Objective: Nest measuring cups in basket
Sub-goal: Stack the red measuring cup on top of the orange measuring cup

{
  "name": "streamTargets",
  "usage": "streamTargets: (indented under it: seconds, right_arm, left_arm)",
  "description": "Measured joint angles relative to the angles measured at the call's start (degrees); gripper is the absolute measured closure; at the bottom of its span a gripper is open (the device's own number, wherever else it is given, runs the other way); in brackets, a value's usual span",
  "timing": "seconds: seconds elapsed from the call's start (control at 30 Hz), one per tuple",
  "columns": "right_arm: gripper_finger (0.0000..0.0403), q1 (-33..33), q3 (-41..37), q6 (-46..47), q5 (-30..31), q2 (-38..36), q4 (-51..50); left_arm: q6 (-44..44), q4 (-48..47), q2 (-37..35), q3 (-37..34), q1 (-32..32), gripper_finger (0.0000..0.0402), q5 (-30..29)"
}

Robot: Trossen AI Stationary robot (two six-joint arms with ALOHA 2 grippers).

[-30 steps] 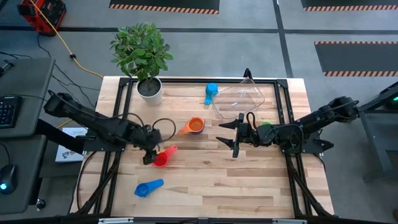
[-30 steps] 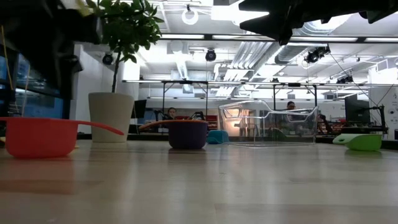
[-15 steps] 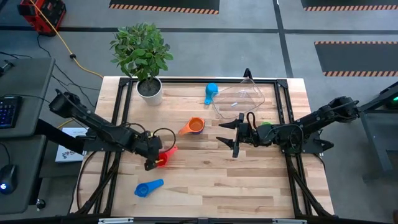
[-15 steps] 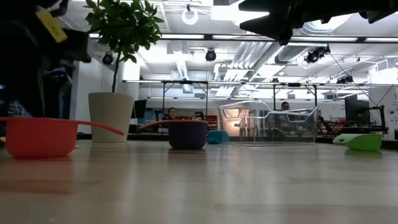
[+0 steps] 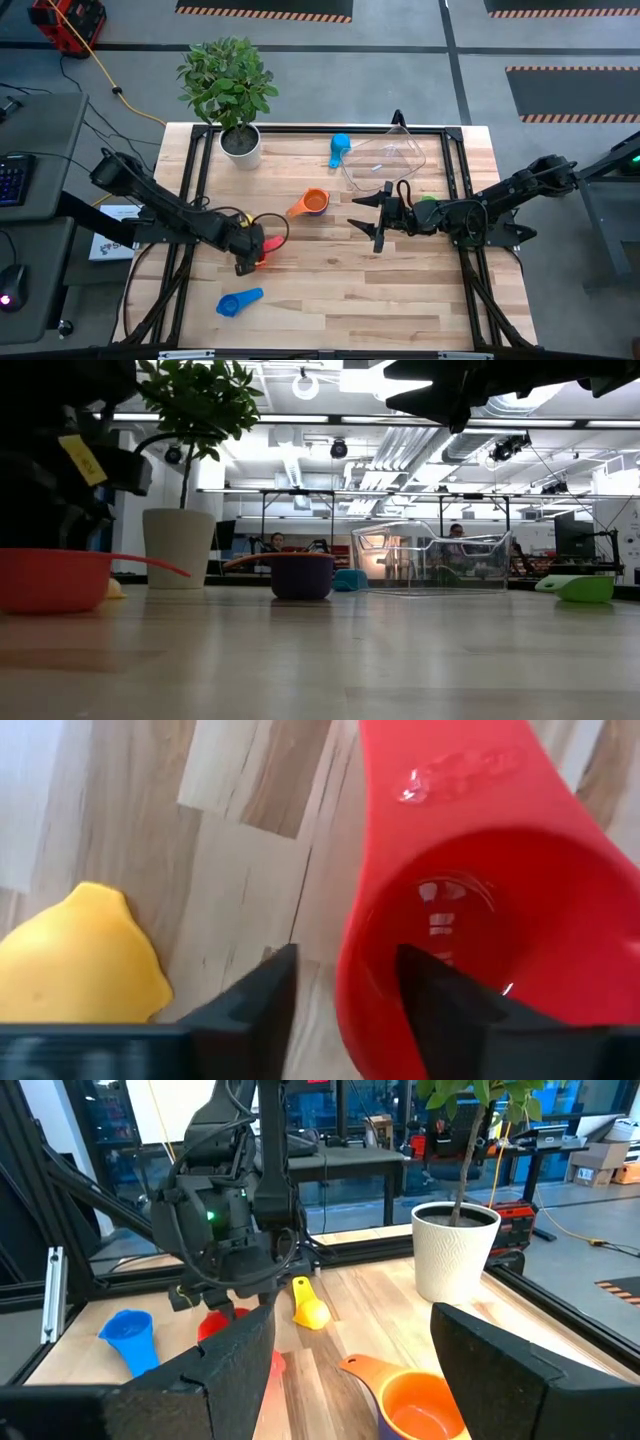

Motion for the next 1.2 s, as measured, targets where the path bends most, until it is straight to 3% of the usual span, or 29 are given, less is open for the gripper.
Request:
streamTargets:
  seconds: [0.17, 0.23, 0.6, 0.8, 1.03, 1.2]
  right_arm:
    - [0.0142, 0.00, 0.00, -0.34, 0.02, 0.00, 0.23]
    - [0.0142, -0.02, 0.00, -0.38, 0.02, 0.00, 0.45]
    - [0.0142, -0.02, 0.02, 0.27, -0.11, 0.00, 0.41]
    - [0.0142, -0.16, 0.02, 1.06, -0.70, 1.31, 0.36]
    - [0.0142, -1.98, 0.02, 0.75, -0.98, 3.05, 3.33]
    - [0.0142, -2.19, 0.11, -0.75, -2.48, 2.20, 4.93]
  left_arm:
    - [5.95, -0.35, -0.72, 1.92, 1.66, 0.0367, -0.34]
    - [9.99, -1.07, -1.03, 3.91, 2.74, 0.0391, -1.55]
    - [35.51, -0.98, -0.94, 17.29, 11.41, 0.0394, -15.87]
    - [54.28, 1.93, -0.64, 20.09, 14.31, 0.0397, -21.91]
    - [77.59, 12.74, 2.65, 20.09, 19.68, 0.0397, -22.13]
    - [90.91, 21.78, 7.37, 20.15, 22.42, 0.0397, -18.04]
